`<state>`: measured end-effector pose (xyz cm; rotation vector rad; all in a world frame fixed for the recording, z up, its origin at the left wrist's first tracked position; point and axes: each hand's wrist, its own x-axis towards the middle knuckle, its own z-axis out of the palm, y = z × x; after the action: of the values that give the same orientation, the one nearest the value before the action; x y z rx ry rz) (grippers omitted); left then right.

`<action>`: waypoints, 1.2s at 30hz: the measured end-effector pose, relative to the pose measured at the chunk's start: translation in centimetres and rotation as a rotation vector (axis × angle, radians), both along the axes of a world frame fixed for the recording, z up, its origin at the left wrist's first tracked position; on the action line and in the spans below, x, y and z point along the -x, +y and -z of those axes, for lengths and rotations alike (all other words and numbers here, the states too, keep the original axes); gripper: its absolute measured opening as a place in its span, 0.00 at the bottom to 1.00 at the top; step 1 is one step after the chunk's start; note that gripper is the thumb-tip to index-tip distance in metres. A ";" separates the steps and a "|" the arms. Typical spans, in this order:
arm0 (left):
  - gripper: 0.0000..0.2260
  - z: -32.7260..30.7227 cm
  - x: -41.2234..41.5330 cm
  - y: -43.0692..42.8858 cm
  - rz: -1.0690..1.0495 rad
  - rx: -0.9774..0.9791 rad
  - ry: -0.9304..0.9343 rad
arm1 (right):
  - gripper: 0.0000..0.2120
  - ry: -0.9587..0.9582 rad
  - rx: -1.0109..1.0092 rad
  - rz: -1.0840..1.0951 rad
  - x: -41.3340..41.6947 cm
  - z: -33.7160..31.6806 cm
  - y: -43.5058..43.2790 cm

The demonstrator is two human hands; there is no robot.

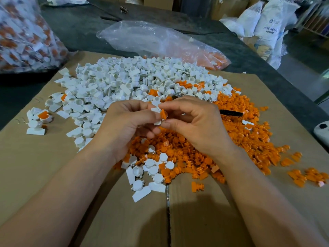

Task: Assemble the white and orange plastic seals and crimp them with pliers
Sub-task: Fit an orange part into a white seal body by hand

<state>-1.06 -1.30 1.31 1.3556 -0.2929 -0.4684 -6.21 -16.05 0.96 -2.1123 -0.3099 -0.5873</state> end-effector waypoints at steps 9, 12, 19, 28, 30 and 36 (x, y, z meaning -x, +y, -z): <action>0.04 -0.2 0.1 0.0 0.022 0.003 0.036 | 0.18 -0.053 0.046 -0.026 -0.2 0.0 -0.6; 0.05 -0.1 0.1 0.0 0.024 0.004 0.035 | 0.18 -0.071 0.063 -0.030 -0.2 0.1 -0.5; 0.06 -0.3 0.0 0.0 0.009 0.024 0.071 | 0.25 0.080 -0.070 -0.077 -0.3 0.5 -0.8; 0.05 -0.3 0.0 0.2 0.021 0.014 0.072 | 0.18 0.037 -0.067 -0.079 -0.3 0.4 -0.5; 0.04 -0.3 0.0 0.2 0.023 0.007 0.069 | 0.18 0.035 -0.059 -0.076 -0.3 0.4 -0.5; 0.03 -0.3 0.1 0.2 0.024 -0.004 0.064 | 0.18 0.039 -0.068 -0.074 -0.1 0.1 -0.5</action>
<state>-1.12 -1.10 1.60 1.3392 -0.2563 -0.5315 -6.13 -16.53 0.81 -2.0357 -0.3403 -0.5062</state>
